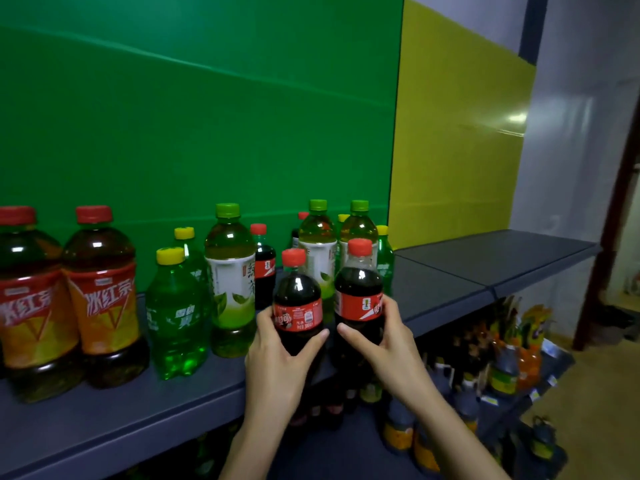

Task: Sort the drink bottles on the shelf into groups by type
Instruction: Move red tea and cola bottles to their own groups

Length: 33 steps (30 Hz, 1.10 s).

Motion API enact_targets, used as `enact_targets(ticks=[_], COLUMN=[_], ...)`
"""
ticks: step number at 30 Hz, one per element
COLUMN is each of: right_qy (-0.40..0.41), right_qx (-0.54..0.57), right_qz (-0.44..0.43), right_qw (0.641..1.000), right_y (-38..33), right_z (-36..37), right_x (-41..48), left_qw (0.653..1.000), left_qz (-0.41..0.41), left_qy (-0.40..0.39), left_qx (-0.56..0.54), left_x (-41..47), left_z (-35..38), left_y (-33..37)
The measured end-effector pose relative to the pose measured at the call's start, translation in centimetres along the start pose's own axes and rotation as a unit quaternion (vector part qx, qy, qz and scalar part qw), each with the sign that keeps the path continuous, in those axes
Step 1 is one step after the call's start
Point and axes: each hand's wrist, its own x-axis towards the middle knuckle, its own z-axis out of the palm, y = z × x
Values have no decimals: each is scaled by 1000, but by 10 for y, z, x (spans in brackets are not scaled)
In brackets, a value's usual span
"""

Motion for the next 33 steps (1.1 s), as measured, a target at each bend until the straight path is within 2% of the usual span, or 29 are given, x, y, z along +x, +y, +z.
enact_targets(ticks=[11,15,19,27,33], right_qy=[-115,-103,-83,-74,-87], right_qx=[72,16,-36,-91,-96], right_qz=[-11,-56,-85,-76,-91], right_qw=[991,993,992,990,987], right_y=[30,36,38,37,35], right_z=[44,47,50,55,51], right_x=[42,54,59,62,65], left_qw=[988,970,961,936,930], left_qz=[6,11,8,-6,-36], left_qy=[98,141,183,226,233], left_qx=[121,196,207,269,280], left_x=[15,14,15,17,21], left_z=[1,9,13,24,31], left_y=[-13,-10,-9,-8,-6])
